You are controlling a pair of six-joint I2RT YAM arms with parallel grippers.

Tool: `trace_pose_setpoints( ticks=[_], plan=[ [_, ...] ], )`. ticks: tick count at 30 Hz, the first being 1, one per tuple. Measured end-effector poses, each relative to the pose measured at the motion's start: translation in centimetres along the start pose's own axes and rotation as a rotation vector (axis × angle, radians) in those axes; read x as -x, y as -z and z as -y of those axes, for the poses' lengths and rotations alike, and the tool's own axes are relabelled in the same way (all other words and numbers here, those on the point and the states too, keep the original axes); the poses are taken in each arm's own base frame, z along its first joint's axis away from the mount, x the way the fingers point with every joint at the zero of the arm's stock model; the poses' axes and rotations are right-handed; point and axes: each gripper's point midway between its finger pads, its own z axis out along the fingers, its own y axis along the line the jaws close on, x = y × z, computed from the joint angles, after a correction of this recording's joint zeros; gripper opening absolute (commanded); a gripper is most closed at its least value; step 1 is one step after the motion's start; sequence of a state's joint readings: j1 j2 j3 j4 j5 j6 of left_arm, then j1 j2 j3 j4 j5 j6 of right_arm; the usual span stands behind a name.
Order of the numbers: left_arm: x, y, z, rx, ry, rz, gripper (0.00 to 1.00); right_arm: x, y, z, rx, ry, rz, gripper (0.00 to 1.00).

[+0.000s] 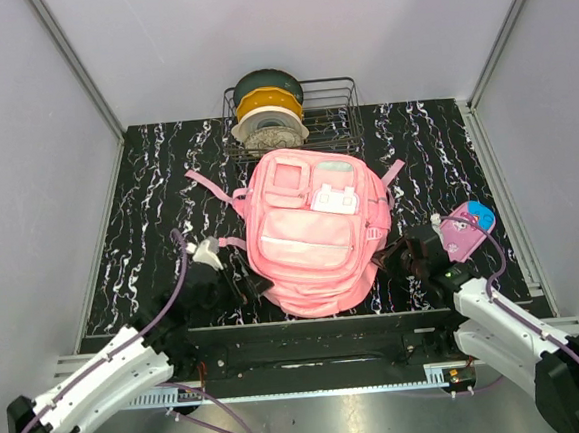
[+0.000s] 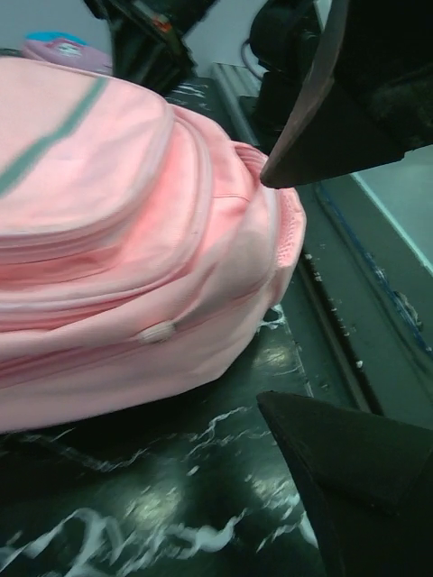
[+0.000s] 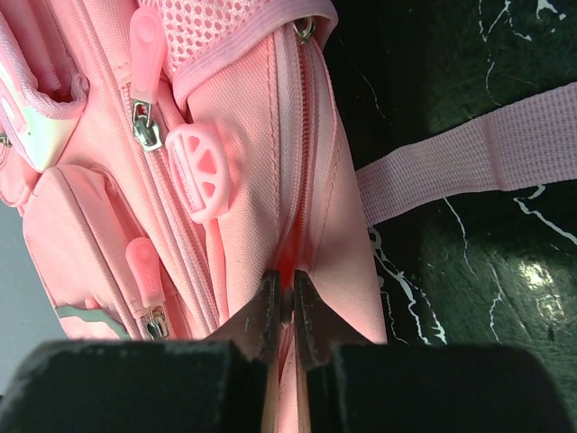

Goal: Pack the student bag
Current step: Zip the student bag at the center of the board.

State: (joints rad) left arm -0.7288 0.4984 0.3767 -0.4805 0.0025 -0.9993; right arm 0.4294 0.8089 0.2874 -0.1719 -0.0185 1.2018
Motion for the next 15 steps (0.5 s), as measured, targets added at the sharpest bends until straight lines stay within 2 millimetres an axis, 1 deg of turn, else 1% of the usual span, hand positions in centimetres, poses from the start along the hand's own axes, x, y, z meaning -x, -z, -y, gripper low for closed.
trace_pose_setpoints(
  ticks=[3,6,7,8,9,10,11,12,13,14,15],
  plan=[
    [-2.4,-0.3,0.6,-0.007,-0.003,-0.065,0.99,0.0,-0.2,0.0,0.000,0.000,0.000,0.00],
    [-3.7,-1.1,2.1,-0.033,-0.008,-0.087,0.99,0.0,-0.2,-0.1,0.001,0.000,0.000,0.00],
    [-3.8,-1.6,2.5,-0.039,-0.006,-0.087,0.97,0.0,-0.2,-0.1,0.002,0.000,0.000,0.00],
    [-3.9,-2.3,2.8,-0.036,-0.005,-0.085,0.89,0.0,-0.2,-0.1,0.003,0.000,0.000,0.00],
    [-3.9,-2.9,3.0,-0.036,-0.003,-0.081,0.67,0.1,-0.2,-0.2,0.006,0.000,0.001,0.00],
    [-4.0,-3.7,3.0,-0.027,-0.006,-0.082,0.53,0.1,-0.1,-0.2,0.009,0.000,0.003,0.00],
    [-4.2,-4.2,2.8,-0.013,-0.009,-0.086,0.43,0.2,0.0,-0.3,0.011,0.001,0.008,0.00],
    [-4.3,-4.7,2.5,0.004,-0.014,-0.089,0.19,0.3,0.1,-0.4,0.015,0.000,0.015,0.00],
    [-4.5,-5.0,2.1,0.022,-0.026,-0.093,0.08,0.5,0.2,-0.4,0.018,0.001,0.028,0.00],
    [-4.5,-5.2,1.9,0.030,-0.034,-0.092,0.00,0.7,0.3,-0.5,0.023,0.000,0.039,0.00],
    [-4.4,-5.2,2.0,0.028,-0.031,-0.086,0.00,0.9,0.5,-0.7,0.033,-0.001,0.050,0.00]
  ],
)
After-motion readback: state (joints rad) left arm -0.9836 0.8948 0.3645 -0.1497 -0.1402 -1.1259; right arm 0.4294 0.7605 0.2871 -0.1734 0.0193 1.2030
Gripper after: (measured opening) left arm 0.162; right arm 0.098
